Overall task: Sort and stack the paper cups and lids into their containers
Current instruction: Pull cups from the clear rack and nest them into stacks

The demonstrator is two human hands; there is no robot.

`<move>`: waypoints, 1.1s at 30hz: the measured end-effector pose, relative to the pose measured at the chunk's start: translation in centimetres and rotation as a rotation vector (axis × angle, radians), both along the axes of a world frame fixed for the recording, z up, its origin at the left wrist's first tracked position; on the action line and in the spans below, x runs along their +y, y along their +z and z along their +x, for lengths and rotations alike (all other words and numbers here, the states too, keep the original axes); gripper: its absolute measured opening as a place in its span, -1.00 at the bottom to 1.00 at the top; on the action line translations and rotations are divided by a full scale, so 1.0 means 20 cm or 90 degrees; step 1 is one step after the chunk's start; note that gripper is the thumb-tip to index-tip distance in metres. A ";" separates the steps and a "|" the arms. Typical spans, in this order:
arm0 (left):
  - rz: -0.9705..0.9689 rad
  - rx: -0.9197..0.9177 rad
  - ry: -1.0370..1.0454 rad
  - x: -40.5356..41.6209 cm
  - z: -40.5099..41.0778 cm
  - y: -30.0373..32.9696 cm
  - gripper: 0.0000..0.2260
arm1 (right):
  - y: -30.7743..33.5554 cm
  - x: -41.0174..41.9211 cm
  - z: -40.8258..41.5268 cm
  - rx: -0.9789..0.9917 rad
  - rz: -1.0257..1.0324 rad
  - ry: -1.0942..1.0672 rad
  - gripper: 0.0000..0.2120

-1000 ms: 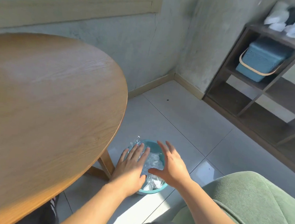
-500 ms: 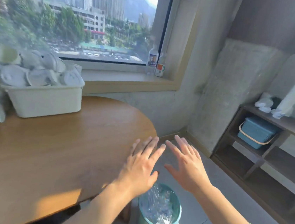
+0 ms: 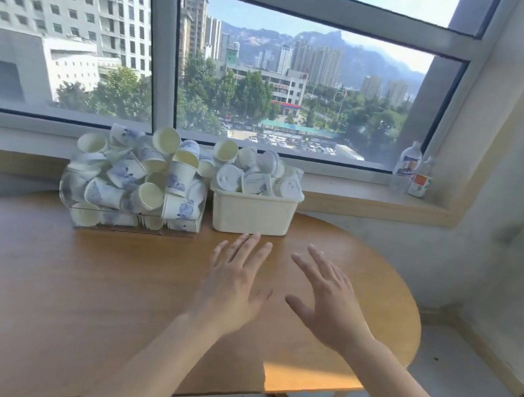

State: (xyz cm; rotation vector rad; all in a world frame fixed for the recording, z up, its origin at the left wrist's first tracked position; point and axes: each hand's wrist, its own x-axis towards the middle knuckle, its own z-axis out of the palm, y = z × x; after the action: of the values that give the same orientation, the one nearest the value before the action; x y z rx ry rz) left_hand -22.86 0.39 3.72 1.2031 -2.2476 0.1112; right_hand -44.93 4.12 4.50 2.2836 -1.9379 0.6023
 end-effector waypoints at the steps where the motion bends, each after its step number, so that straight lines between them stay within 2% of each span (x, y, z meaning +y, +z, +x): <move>1: 0.010 0.003 0.021 -0.03 0.08 -0.01 -0.34 | -0.01 -0.05 0.08 -0.010 0.015 0.015 -0.29; 9: 0.054 0.072 0.154 -0.26 0.64 -0.09 -0.32 | -0.08 -0.43 0.62 -0.072 0.058 0.117 -0.31; 15: 0.072 0.111 0.203 -0.49 0.86 -0.24 -0.34 | -0.15 -0.70 0.87 -0.174 -0.001 0.139 -0.35; 22: -0.026 0.162 0.180 -0.75 0.97 -0.35 -0.45 | -0.25 -1.02 1.05 -0.314 -0.125 0.115 -0.40; 26: -0.048 0.189 0.125 -0.80 0.97 -0.39 -0.45 | -0.35 -1.11 1.14 -0.309 -0.164 0.103 -0.43; 33: -0.036 0.196 0.105 -0.79 0.98 -0.41 -0.43 | -0.40 -1.17 1.20 -0.294 -0.215 0.090 -0.41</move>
State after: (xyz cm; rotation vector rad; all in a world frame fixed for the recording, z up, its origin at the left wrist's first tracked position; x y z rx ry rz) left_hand -3.33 -15.42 -4.47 1.2784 -1.8682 0.0482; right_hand -20.99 -19.22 -3.51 2.2090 -1.6620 1.4593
